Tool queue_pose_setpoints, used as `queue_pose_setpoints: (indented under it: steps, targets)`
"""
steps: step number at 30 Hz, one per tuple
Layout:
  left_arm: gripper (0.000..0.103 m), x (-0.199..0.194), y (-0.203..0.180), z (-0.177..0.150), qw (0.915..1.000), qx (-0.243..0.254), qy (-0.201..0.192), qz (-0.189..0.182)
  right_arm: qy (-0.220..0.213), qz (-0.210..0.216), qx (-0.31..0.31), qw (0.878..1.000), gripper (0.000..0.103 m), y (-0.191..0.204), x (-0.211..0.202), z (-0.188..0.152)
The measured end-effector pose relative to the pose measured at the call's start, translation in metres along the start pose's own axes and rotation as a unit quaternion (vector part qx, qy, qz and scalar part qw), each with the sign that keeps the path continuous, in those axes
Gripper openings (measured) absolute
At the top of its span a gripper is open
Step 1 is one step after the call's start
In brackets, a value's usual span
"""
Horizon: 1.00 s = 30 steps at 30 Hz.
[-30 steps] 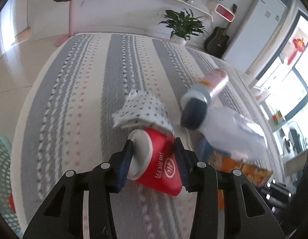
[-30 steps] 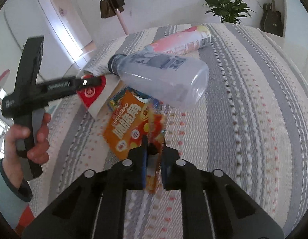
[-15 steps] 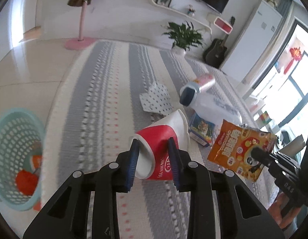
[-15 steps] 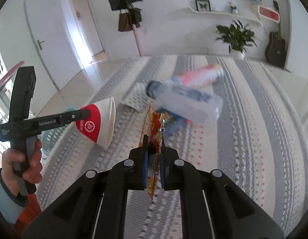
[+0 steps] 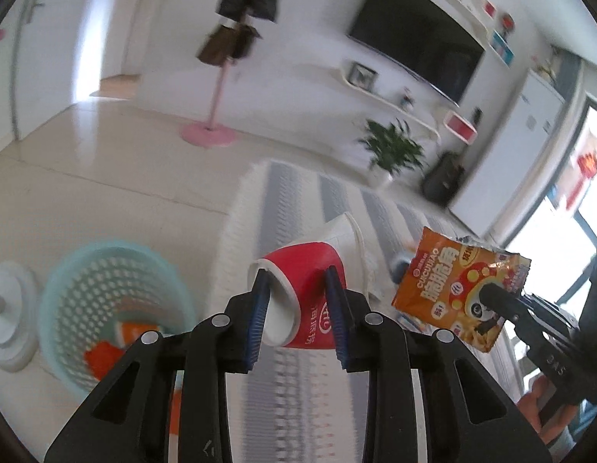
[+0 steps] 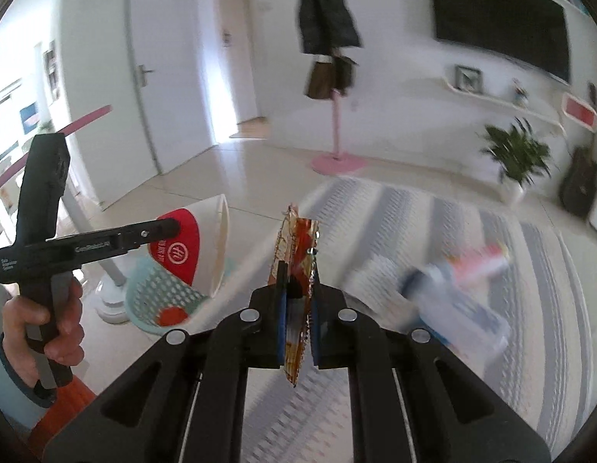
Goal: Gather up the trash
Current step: 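Carry the red cup and snack bag over the basket and release both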
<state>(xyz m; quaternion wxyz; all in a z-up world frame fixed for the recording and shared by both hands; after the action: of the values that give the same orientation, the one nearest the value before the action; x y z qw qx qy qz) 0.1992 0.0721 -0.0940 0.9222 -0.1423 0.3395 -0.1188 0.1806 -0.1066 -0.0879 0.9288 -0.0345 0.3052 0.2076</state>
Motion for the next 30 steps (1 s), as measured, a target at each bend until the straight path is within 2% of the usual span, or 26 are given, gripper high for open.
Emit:
queue_pose_setpoints:
  steps: [6, 13, 16, 21, 26, 30]
  targets:
    - [0.028, -0.034, 0.059, 0.017, 0.9975, -0.034, -0.039, 0.049, 0.006, 0.039, -0.042, 0.998, 0.007, 0.067, 0.039, 0.028]
    - [0.028, -0.05, 0.137, 0.018, 0.9882, -0.097, -0.065, 0.099, 0.049, 0.082, -0.05, 0.994, 0.007, 0.124, 0.101, 0.032]
    - [0.028, -0.047, 0.16, 0.01, 0.9848, -0.114, -0.056, 0.119, 0.075, 0.093, -0.053, 0.991, 0.007, 0.147, 0.133, 0.028]
    - [0.028, -0.038, 0.191, 0.002, 0.9793, -0.138, -0.02, 0.146, 0.119, 0.095, -0.049, 0.987, 0.007, 0.171, 0.177, 0.011]
    - [0.029, -0.036, 0.204, -0.005, 0.975, -0.159, -0.006, 0.155, 0.184, 0.12, 0.042, 0.975, 0.008, 0.164, 0.223, -0.007]
    - [0.03, -0.026, 0.204, -0.007, 0.9752, -0.16, 0.0, 0.153, 0.188, 0.093, 0.037, 0.977, 0.008, 0.167, 0.234, -0.013]
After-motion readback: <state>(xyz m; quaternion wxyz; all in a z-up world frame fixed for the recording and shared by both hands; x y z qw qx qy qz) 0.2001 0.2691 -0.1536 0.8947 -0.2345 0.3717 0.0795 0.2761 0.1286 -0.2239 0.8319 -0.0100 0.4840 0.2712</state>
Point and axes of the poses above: each gripper's, at about its wrist camera, not at the fingertips, and x roughly the way its jaws point, y to its left, z to its top, the point moved 4 cm from there along x, roughly the way its jaws point, and after that the axes turned 1 degree about y, right-handed, at the moved point
